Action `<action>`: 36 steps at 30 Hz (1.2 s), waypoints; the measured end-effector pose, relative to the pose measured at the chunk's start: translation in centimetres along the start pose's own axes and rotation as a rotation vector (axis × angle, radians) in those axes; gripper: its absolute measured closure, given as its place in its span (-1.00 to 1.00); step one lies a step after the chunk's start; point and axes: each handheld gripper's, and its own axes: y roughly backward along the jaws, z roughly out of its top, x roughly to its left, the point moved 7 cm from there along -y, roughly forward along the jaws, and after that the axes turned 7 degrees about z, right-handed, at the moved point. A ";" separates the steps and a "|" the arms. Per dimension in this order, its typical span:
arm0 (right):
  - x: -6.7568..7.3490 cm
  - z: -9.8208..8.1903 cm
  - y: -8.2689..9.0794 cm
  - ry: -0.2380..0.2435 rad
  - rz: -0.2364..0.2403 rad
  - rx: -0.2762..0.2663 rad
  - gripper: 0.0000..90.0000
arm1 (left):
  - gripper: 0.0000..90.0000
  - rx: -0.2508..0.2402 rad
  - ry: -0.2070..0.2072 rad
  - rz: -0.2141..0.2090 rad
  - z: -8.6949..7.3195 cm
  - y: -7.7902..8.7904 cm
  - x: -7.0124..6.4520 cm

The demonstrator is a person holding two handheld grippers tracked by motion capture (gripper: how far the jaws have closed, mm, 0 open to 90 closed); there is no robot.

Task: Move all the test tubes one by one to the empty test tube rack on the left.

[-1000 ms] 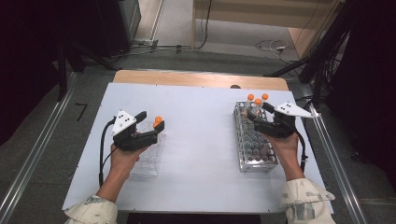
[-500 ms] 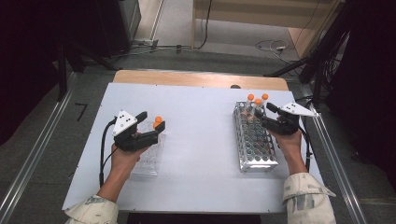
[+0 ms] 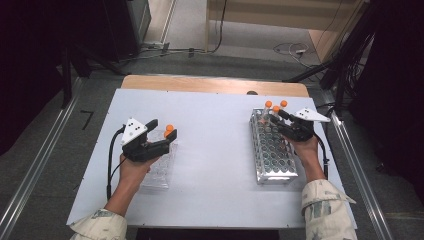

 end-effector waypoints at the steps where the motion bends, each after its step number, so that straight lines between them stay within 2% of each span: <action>1: -0.1 0.0 -0.1 -0.002 0.002 -0.003 0.25 | -0.46 0.000 -0.001 0.000 0.0 0.0 0.0; 5: 0.0 -0.2 -0.4 0.009 0.013 0.007 0.34 | -0.46 0.005 -0.001 0.000 -0.1 -0.1 0.0; 12: 0.0 -0.2 -0.8 0.024 0.003 0.013 0.54 | -0.45 -0.003 0.001 -0.001 0.0 0.0 0.0; 17: 0.0 -0.3 -0.8 0.025 0.003 0.015 0.59 | -0.45 -0.006 0.001 -0.003 0.1 0.1 0.0; 26: 0.0 0.3 -0.2 0.000 -0.001 -0.019 0.59 | -0.52 -0.012 0.015 -0.002 0.3 0.2 0.1; 36: 0.2 1.8 0.8 -0.010 -0.012 -0.085 0.59 | -0.55 -0.009 0.013 0.001 0.4 0.2 0.1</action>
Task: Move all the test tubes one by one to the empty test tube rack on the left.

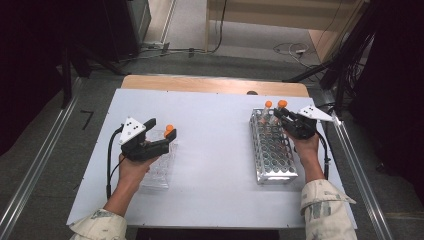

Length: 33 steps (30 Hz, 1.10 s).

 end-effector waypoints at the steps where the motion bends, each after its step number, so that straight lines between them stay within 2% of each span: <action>1: 0.0 0.2 0.1 0.001 -0.001 -0.006 0.59 | -0.55 0.000 -0.001 0.000 0.0 0.0 0.0; 15: 0.8 2.0 1.5 -0.002 0.000 -0.050 0.59 | -0.55 0.001 -0.005 -0.003 0.1 0.1 0.1; 19: 1.3 2.6 2.0 0.018 0.007 -0.063 0.59 | -0.55 -0.002 -0.001 -0.003 0.1 0.1 0.1; 25: 2.4 3.4 2.5 0.018 0.028 -0.062 0.59 | -0.55 -0.002 -0.002 -0.003 0.1 0.2 0.1; 33: 4.9 3.9 2.8 0.027 0.073 -0.032 0.59 | -0.55 -0.002 -0.010 0.006 0.2 0.3 0.2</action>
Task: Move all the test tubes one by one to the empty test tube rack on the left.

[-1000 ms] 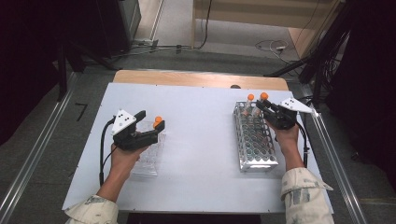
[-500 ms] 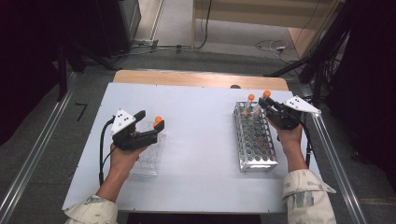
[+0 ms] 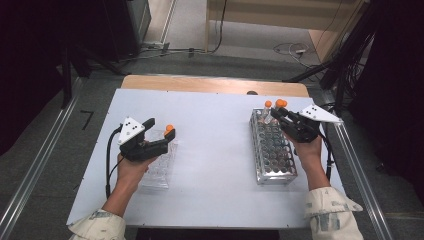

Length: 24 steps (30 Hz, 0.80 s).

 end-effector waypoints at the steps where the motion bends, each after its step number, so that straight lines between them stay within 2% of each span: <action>1: 0.3 0.1 0.0 0.004 0.005 0.002 0.59 | -0.55 0.000 0.000 0.000 0.0 0.0 0.0; 13: 3.8 0.3 -0.1 -0.008 0.073 0.036 0.59 | -0.59 0.009 0.002 -0.005 0.0 0.1 0.0; 24: 6.5 0.4 -0.8 0.005 0.135 0.058 0.59 | -0.67 0.014 0.007 0.001 0.1 0.2 0.2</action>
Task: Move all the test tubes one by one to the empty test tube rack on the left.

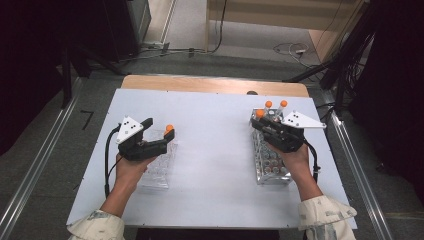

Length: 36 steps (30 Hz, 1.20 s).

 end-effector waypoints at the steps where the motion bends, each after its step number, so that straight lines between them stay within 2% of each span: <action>1: 0.2 0.0 -0.1 0.006 0.007 0.001 0.59 | -0.69 0.003 0.000 0.002 0.0 0.0 0.0; 5: 1.3 0.1 -0.7 0.011 0.032 0.008 0.59 | -0.75 0.008 0.007 0.007 0.0 -0.1 0.0; 18: 5.0 0.3 -3.0 0.036 0.123 0.024 0.59 | -0.76 0.009 0.005 0.002 0.1 0.0 -0.1; 36: 8.5 -0.3 -5.5 0.063 0.209 0.068 0.59 | -0.75 0.005 -0.004 -0.021 0.1 0.1 -0.9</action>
